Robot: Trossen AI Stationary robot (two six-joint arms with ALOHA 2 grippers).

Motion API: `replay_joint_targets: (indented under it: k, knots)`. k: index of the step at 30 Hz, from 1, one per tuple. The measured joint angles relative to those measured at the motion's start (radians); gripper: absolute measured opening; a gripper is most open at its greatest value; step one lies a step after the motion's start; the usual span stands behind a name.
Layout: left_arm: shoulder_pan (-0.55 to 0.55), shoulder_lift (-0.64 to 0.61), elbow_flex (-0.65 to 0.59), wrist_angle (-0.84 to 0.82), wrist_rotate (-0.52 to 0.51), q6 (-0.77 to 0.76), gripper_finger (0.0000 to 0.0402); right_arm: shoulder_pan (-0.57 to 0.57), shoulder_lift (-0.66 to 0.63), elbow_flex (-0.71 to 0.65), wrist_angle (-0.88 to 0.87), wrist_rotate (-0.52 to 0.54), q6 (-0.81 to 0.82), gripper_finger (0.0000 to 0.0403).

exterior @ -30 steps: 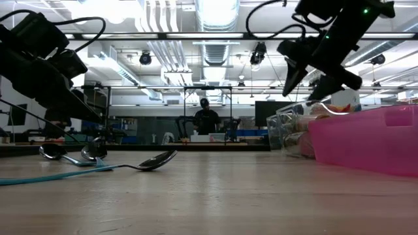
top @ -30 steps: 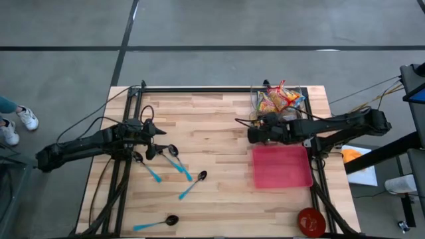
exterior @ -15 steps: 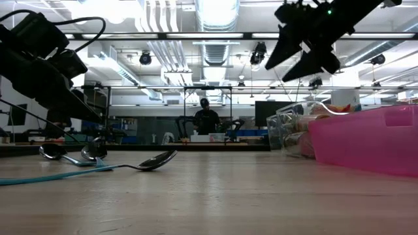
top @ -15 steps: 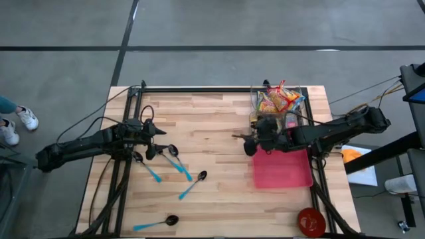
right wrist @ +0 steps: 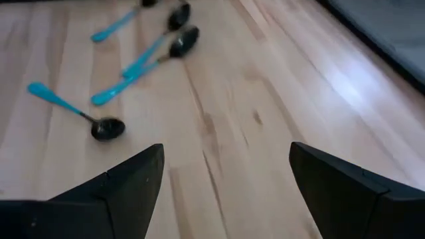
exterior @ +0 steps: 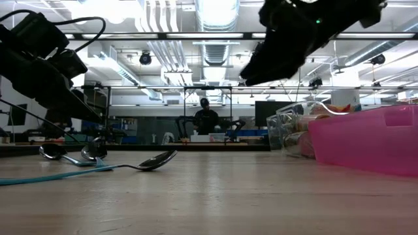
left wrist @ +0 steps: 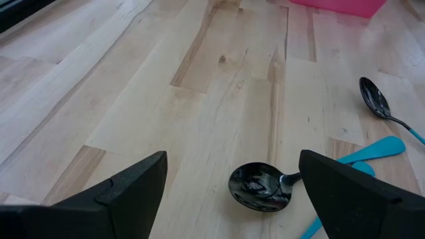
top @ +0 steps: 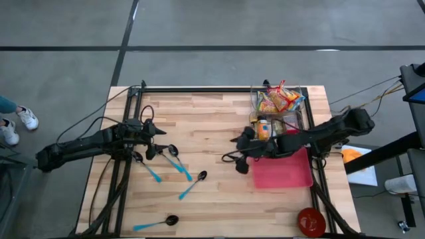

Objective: Pick & Place Food Item
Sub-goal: Put the blue spoon into the red bin

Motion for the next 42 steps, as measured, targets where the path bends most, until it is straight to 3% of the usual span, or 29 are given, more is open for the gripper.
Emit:
replay_joint_targets:
  k: [4, 8, 11, 17, 22, 27, 38, 42]
  knots:
    - [0.0, 0.0, 0.0, 0.0, 0.0, 0.0, 0.0345, -0.01, 0.079, 0.0, 0.187, -0.07, -0.008, 0.032]
    - [0.0, 0.0, 0.0, 0.0, 0.0, 0.0, 0.0345, -0.064, 0.143, 0.037, 0.25, -0.168, 0.255, 0.032]
    - [0.0, 0.0, 0.0, 0.0, 0.0, 0.0, 0.0345, -0.094, 0.198, 0.078, 0.238, -0.261, 0.401, 0.032]
    - [0.0, 0.0, 0.0, 0.0, 0.0, 0.0, 0.0345, -0.097, 0.313, 0.196, 0.143, -0.377, 0.501, 0.032]
    - [0.0, 0.0, 0.0, 0.0, 0.0, 0.0, 0.0345, -0.096, 0.408, 0.327, -0.003, -0.396, 0.521, 0.032]
    - [0.0, 0.0, 0.0, 0.0, 0.0, 0.0, 0.0345, -0.089, 0.492, 0.428, -0.031, -0.495, 0.516, 0.032]
    - [0.0, 0.0, 0.0, 0.0, 0.0, 0.0, 0.0345, -0.053, 0.585, 0.48, -0.064, -0.506, 0.578, 0.032]
    - [0.0, 0.0, 0.001, 0.0, 0.0, 0.0, 0.0345, -0.045, 0.601, 0.475, -0.056, -0.461, 0.598, 0.032]
